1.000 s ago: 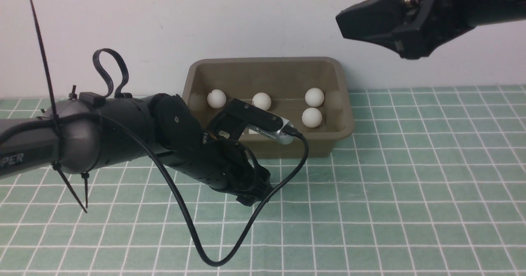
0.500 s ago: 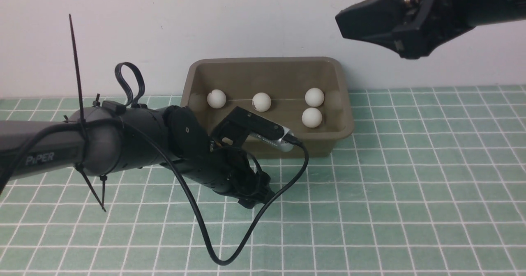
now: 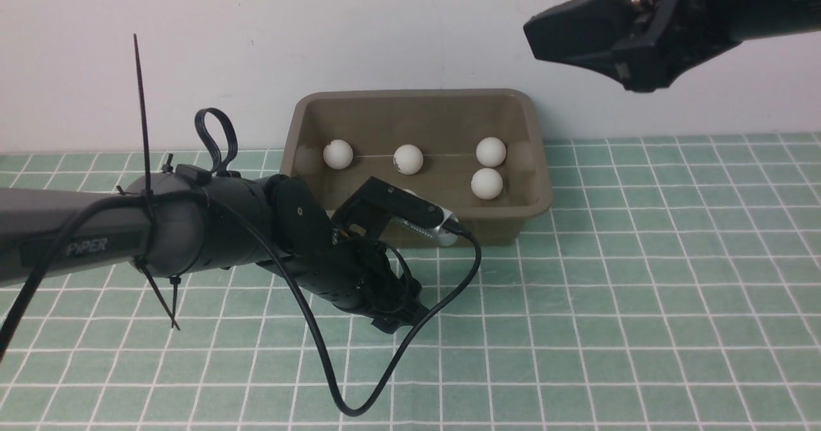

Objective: Put the table tennis balls in the box on the green coffee tablecloth.
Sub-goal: 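Reach for and grasp a ping pong ball on the table beside the basket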

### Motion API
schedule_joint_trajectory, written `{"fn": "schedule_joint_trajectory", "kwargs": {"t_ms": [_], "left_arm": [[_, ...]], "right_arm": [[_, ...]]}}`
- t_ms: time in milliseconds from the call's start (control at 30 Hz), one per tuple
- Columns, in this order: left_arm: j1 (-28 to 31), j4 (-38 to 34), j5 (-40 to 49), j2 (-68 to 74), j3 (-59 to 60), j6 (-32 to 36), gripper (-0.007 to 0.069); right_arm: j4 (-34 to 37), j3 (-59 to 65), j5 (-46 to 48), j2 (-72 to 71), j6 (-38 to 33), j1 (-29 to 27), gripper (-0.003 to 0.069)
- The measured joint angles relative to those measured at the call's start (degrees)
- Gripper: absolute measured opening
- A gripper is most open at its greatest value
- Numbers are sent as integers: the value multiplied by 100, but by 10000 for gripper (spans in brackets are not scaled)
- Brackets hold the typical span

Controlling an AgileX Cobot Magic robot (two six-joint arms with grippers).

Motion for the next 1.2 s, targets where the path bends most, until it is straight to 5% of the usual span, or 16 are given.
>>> {"fn": "schedule_joint_trajectory", "kwargs": {"t_ms": [1200], "left_arm": [[0, -58, -121, 46, 0, 192, 427]], "right_arm": [[0, 0, -137, 0, 0, 0, 482]]}}
